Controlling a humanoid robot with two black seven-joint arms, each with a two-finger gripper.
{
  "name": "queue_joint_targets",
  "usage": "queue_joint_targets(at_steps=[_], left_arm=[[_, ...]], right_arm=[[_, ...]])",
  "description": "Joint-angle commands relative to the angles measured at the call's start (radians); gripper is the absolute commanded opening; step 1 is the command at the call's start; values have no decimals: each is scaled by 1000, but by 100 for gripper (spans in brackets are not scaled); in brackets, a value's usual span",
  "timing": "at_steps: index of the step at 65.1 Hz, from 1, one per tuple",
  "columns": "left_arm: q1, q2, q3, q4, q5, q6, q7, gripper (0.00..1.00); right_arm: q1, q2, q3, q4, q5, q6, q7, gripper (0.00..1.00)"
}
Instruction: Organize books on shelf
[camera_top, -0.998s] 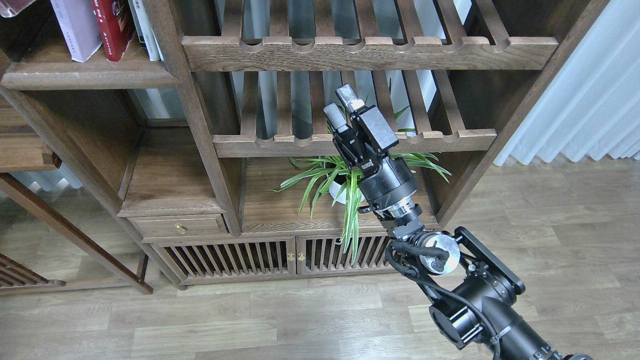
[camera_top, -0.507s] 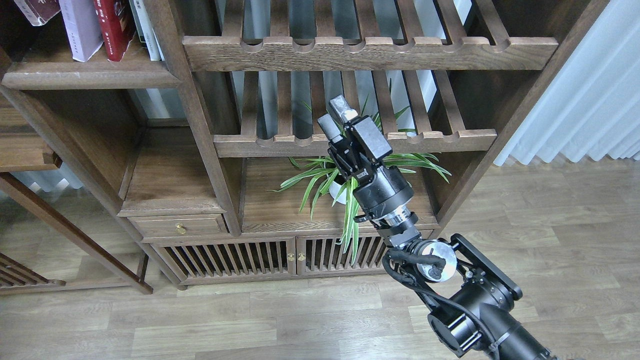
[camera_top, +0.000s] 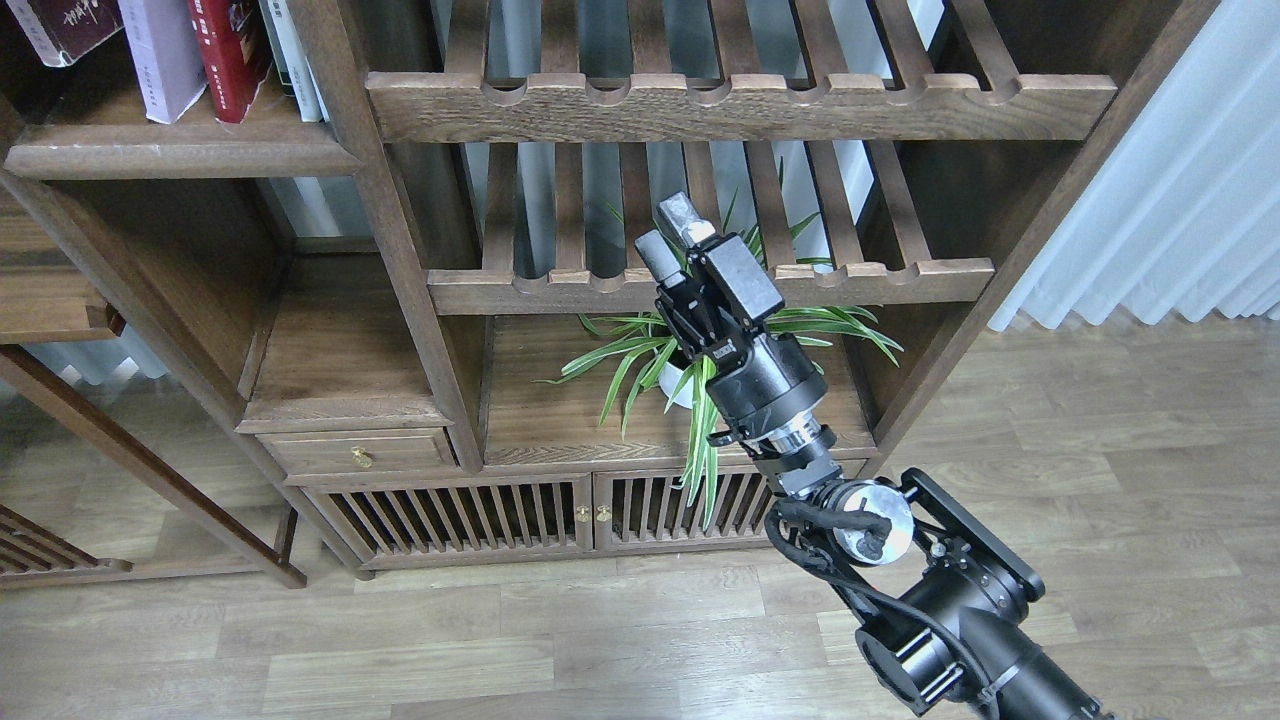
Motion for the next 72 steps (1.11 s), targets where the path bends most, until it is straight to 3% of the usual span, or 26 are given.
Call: queue_joint_targets(at_steps=[1, 23, 32, 39, 60, 65, 72], left_arm=[[-17, 3, 31, 14, 10, -3, -18, 5], [-20, 15, 83, 17, 36, -11, -34, 5], [-22, 6, 85, 39, 90, -11, -106, 6], [-20, 4, 87, 43, 94, -15, -113, 8], [-14, 9, 102, 52, 97, -17, -128, 29], [-14, 9, 106, 54, 99, -11, -126, 39], [-14, 7, 105, 55, 97, -11, -126, 43]], right_arm=[[0, 0, 0, 0, 0, 0, 0, 78], [-2, 0, 2, 0, 0, 0, 1, 78], [-17, 0, 0, 0, 0, 0, 0, 78], [-22, 0, 0, 0, 0, 0, 0, 78], [-22, 0, 2, 2, 0, 0, 0, 78], [-22, 0, 2, 2, 0, 0, 0, 78], [-22, 0, 2, 2, 0, 0, 0, 78]])
